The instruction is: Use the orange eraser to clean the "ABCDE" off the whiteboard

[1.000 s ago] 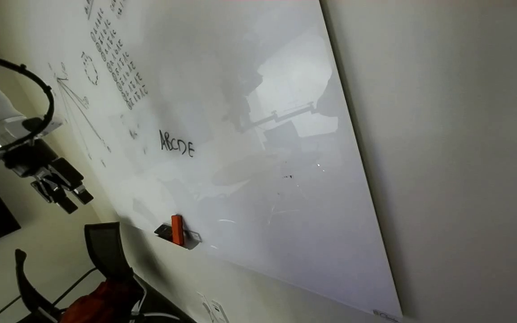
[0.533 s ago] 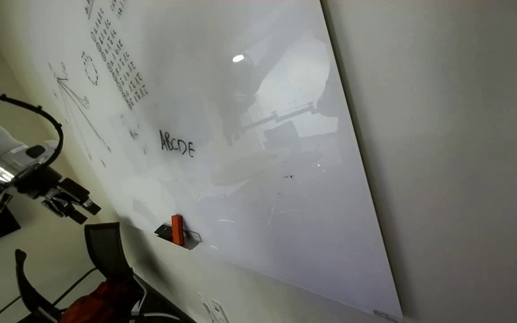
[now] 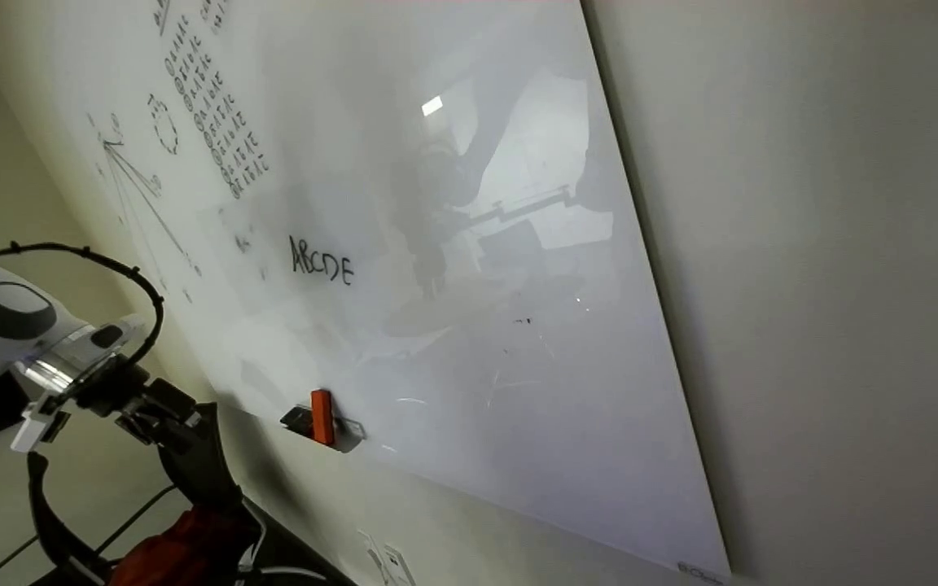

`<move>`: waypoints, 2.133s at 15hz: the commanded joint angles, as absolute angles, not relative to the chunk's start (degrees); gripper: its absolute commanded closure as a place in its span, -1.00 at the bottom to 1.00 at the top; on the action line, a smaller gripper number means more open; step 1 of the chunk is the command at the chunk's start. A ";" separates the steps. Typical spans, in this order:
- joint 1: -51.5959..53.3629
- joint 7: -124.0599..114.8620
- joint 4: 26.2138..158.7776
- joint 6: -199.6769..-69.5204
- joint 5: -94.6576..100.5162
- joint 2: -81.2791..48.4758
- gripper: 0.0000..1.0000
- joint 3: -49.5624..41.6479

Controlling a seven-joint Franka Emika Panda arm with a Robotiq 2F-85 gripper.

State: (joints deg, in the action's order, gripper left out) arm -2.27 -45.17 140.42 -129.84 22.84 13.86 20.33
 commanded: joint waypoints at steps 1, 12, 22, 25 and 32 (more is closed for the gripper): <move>0.29 -45.57 140.29 -129.55 23.42 13.52 -1.00 17.79; -0.53 -76.08 138.54 -133.98 51.07 3.12 -1.00 24.77; 8.16 -104.77 138.99 -136.25 73.21 -4.49 -1.00 13.78; 8.20 -104.96 138.97 -136.67 73.62 -5.04 -1.00 13.02; 9.24 -127.79 133.48 -136.42 85.58 -10.60 -1.00 12.14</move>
